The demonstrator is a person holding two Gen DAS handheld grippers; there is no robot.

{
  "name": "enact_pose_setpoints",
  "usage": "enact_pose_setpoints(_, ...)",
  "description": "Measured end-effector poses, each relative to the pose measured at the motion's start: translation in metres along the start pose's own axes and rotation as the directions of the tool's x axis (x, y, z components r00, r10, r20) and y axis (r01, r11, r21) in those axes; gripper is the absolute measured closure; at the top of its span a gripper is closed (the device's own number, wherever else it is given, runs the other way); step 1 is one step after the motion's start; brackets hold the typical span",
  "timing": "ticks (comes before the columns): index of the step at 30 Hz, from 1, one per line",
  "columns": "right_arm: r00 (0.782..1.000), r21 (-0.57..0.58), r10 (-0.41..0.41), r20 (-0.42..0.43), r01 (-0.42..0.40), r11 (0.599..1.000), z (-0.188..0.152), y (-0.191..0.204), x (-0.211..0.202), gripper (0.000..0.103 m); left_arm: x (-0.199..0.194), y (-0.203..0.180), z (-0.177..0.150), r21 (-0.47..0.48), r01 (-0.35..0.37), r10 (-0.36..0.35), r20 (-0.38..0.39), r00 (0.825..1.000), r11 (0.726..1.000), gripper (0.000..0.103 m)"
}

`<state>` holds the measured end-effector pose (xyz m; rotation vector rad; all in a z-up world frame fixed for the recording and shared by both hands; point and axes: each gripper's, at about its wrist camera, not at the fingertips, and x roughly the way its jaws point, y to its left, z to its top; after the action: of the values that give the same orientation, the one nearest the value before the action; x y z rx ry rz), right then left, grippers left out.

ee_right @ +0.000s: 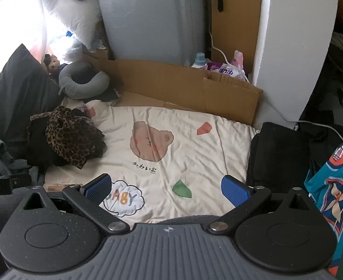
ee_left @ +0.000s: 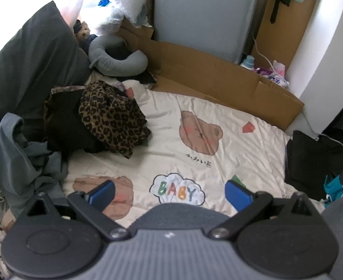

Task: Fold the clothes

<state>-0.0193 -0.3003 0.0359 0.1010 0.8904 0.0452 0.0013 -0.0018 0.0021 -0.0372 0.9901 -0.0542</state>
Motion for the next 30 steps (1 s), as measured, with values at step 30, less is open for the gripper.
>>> enact_pose_setpoints(30,0.997,0.033,0.046,0.070,-0.048,0.998,0.039,-0.005,0.008,0.000,-0.002,0.047,0.053,0.039,-0.002,0.000,0.059,0.998,0.999,0.007)
